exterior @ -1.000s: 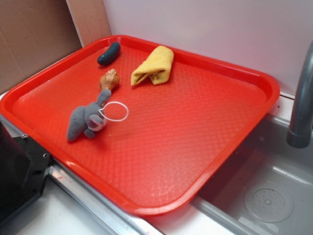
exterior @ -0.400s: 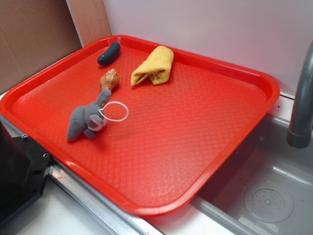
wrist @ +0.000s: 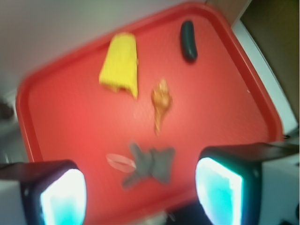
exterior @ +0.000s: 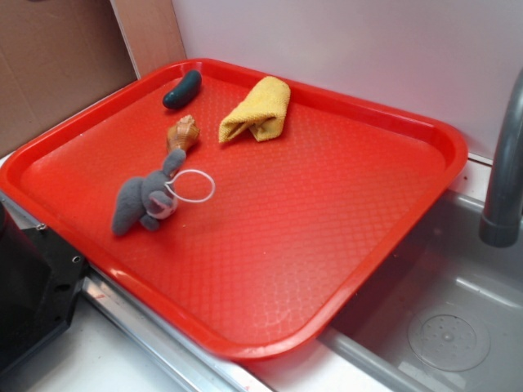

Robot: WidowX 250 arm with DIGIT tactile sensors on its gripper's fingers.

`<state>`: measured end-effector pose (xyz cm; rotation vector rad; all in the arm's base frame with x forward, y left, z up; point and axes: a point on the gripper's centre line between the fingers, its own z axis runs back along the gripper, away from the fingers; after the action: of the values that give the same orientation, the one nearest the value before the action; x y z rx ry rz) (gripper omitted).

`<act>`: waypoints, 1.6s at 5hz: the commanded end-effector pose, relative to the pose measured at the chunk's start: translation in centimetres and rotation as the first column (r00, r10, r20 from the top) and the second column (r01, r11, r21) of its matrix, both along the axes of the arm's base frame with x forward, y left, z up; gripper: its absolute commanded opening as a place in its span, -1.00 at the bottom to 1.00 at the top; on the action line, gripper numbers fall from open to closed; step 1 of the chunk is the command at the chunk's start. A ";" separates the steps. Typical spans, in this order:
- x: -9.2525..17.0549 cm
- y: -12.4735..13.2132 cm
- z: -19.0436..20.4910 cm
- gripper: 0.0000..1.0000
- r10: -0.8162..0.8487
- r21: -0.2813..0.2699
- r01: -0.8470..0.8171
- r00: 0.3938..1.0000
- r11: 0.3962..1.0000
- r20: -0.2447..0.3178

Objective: Grab the yellow cloth.

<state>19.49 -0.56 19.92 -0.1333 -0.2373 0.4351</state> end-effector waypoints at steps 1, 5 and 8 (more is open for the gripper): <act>6.8 3.6 -3.9 1.00 0.150 0.089 -0.164 0.978 0.982 0.144; 13.3 4.2 -13.9 1.00 0.135 0.160 -0.147 0.987 0.976 0.086; 14.6 2.6 -16.7 -1.00 0.092 0.222 -0.096 0.995 0.970 0.028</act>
<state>33.43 -1.44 2.14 -0.1315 -0.1994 0.7708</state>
